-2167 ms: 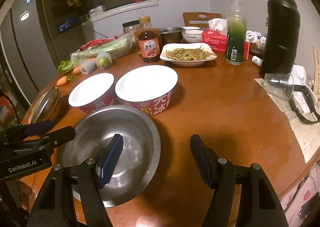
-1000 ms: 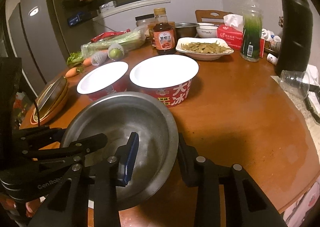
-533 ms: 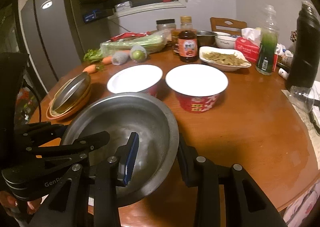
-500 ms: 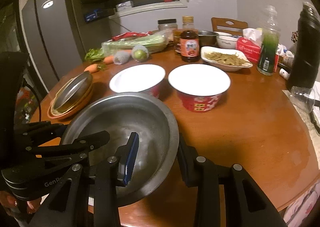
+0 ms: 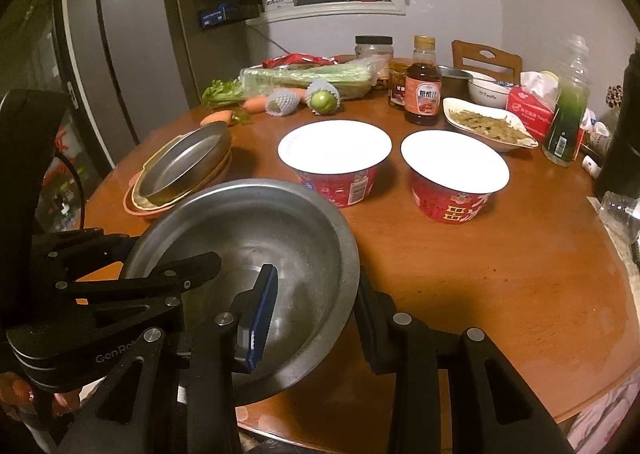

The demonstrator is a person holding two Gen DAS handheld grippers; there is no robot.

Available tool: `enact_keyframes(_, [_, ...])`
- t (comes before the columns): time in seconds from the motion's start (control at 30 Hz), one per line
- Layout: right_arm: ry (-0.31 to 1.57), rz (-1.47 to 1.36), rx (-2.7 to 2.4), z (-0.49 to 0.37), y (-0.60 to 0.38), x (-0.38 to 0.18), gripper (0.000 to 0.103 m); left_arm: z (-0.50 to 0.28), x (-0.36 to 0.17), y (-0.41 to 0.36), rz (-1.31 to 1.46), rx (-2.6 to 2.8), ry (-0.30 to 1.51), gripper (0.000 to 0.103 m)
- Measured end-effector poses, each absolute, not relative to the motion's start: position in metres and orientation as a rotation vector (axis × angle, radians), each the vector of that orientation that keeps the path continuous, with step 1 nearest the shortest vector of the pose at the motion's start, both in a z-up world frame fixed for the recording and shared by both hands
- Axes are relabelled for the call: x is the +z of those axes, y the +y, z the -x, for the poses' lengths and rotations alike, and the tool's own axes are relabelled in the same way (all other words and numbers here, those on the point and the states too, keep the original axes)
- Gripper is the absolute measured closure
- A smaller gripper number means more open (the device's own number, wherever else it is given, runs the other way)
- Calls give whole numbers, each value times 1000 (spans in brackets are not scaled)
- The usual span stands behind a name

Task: Organize plates and bowls
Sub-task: 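Lift the steel bowl with the left gripper and set it beside the red cups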

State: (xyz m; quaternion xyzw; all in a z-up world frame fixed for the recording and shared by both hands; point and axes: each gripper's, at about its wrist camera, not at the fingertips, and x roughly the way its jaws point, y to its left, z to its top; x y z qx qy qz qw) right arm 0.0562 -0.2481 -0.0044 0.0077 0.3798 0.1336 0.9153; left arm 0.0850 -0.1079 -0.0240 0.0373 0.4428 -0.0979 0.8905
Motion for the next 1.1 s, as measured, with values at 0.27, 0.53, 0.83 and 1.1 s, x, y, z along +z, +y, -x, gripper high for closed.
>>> enact_keyframes(0.27, [793, -16, 267, -58, -251, -8, 64, -89, -34, -116, -98, -208, 939, 62])
enact_keyframes(0.53, [812, -38, 267, -61, -255, -18, 64, -92, -39, -118, -98, -207, 938, 62])
enact_keyframes(0.83, [820, -48, 264, -64, -256, -24, 63, -95, -45, -121, -103, -203, 938, 61])
enact_keyframes(1.1, [827, -78, 273, -65, -260, -26, 62, -95, -45, -121, -113, -190, 936, 58])
